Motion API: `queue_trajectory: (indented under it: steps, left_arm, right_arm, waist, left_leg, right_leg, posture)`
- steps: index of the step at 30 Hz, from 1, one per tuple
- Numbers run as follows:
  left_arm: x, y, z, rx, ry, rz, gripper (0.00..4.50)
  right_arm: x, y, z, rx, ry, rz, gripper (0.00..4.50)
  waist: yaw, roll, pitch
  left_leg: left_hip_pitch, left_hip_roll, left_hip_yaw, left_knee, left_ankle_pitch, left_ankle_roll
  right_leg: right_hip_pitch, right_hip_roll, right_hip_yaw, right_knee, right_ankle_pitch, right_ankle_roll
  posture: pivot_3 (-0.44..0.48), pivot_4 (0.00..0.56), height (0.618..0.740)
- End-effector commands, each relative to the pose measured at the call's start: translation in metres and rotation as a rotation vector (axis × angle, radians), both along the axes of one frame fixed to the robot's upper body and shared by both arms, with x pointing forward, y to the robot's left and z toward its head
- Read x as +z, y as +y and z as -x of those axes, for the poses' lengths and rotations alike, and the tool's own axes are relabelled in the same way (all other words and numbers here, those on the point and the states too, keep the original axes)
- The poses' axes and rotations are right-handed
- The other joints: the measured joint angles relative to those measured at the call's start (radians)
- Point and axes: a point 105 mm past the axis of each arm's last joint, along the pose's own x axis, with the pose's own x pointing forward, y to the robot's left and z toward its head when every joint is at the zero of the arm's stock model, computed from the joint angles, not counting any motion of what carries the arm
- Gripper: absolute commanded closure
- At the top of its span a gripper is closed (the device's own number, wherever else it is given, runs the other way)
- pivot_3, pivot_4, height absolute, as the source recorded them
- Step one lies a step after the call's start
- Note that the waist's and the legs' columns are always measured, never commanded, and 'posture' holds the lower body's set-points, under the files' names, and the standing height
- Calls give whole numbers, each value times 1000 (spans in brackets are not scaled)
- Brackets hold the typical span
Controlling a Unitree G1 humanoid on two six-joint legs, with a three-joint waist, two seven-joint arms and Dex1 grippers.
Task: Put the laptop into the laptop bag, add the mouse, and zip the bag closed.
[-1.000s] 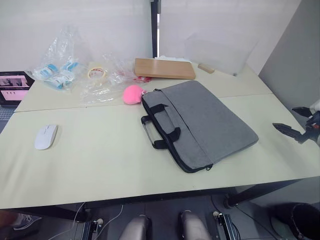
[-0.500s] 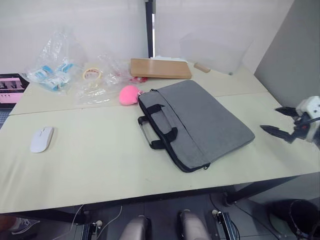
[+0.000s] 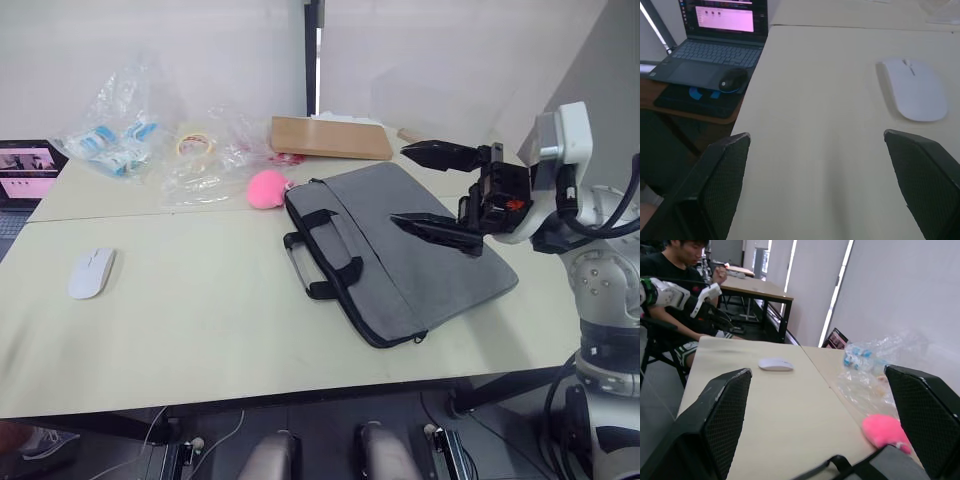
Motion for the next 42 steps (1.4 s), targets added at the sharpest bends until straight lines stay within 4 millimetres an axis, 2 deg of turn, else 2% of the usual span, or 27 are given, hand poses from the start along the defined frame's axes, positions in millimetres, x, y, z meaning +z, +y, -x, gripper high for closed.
queue_trajectory:
  steps: [1,5,8,18,20,22,27,31,36,42]
  left_arm:
    - [12,3,2,9,-31,-36,0]
    - [7,2,6,7,-29,-33,0]
    - [12,-3,3,-16,-62,-30,0]
    - [43,-60,-56,-156,-155,-47,0]
    - [34,-67,-77,-145,-100,-91,0]
    - [23,-71,-97,-125,-84,-57,0]
    - [5,-67,-120,-76,-55,-70,0]
    - [-3,-76,-142,-95,-59,-81,0]
    - [-17,-82,-152,-96,-16,-61,0]
    - [-32,-83,-155,-79,32,-54,0]
  right_arm:
    - [7,2,8,10,-30,-17,26]
    - [1,5,9,17,-39,0,26]
    - [-1,7,9,17,-47,3,26]
    - [-5,12,5,-5,-65,13,26]
    - [-8,13,2,-30,-61,24,26]
    - [-9,14,2,-34,-63,26,26]
    - [-11,16,2,-47,-55,21,26]
    - [-16,15,0,-69,-64,39,26]
    - [-11,14,0,-82,-67,38,26]
    - [-11,13,-5,-126,-74,39,26]
  waist:
    - [4,-1,0]
    - [-1,-2,0]
    - [-2,-2,0]
    - [0,-2,0]
    - [1,-2,0]
    - [6,-2,0]
    - [-6,-3,-1]
    - [-2,-4,-1]
    - [-4,-4,-1]
    - [-3,-4,-1]
  left_leg:
    - [0,-1,0,0,0,0]
    - [0,-1,1,0,-3,-4]
    - [1,0,1,0,-3,-4]
    - [1,1,2,2,-3,-4]
    - [1,1,2,2,-3,-4]
    - [2,0,2,2,-2,-4]
    - [2,0,3,2,-1,0]
    - [1,0,3,2,-3,-1]
    - [0,-1,3,2,-4,0]
    - [0,-1,3,3,-4,1]
  right_leg:
    - [0,0,0,0,0,0]
    - [0,-2,-1,0,0,0]
    - [-1,-2,-2,0,0,0]
    - [0,-1,-2,0,0,0]
    - [0,-1,-2,0,1,0]
    - [1,1,-2,1,1,0]
    - [-1,3,-2,2,2,0]
    - [-3,3,-4,4,3,-1]
    - [-4,2,-4,3,3,-1]
    - [-4,3,-4,4,3,-1]
  posture:
    - [0,150,740]
    - [0,150,740]
    - [0,150,740]
    - [0,150,740]
    - [0,150,740]
    - [0,150,740]
    - [0,150,740]
    - [0,150,740]
    - [0,150,740]
    - [0,150,740]
